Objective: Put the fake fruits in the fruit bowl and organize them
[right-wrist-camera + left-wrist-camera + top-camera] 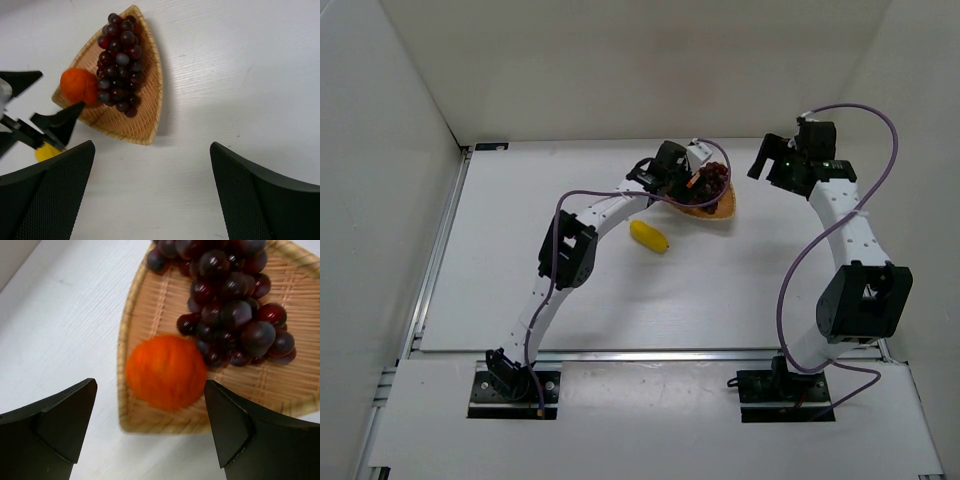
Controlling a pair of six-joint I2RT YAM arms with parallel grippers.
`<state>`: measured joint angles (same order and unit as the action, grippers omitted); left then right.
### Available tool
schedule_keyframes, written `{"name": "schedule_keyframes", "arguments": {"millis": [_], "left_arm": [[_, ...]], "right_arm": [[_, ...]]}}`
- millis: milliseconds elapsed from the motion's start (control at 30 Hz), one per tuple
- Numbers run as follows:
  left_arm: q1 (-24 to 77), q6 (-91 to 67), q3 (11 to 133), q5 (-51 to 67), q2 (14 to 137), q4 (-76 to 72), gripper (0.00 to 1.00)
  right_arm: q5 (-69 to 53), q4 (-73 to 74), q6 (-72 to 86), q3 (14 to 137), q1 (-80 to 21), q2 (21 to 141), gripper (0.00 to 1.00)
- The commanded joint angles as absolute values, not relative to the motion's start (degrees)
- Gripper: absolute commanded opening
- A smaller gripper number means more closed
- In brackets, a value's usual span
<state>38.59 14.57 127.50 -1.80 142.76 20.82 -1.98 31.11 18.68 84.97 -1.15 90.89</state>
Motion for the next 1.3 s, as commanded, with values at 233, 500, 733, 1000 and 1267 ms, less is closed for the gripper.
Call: {"name": "schedule_keyframes", "arguments": {"millis": [233,500,733,1000,1267], "left_arm": [[30.5,14.2,109.6,-24.0,111.2,22.6,0.99],[19.0,13.5,86.8,-29.4,92.2,27.5,0.99],[13.1,9.6,76.1,-30.0,84.2,32.9,0.99],[10.5,6.5,75.5,-26.7,82.4,37.4,0.99],[10.5,4.8,76.6,-25.4,83.0,40.1,0.99]], "right_arm": [[-11.5,35.1,-7.0,89.5,-23.0,97.2,1.00],[-9.1,37.9,-5.3,102.6,-33.5,117.1,1.00],[-3.5,37.9,-0.7,105.7,-36.5,126.6,0.94],[-1.8,36.6,1.5,103.0,-38.9,125.9,0.18],[-1.8,29.7,29.5,95.8,-30.6,111.5,0.01]]}}
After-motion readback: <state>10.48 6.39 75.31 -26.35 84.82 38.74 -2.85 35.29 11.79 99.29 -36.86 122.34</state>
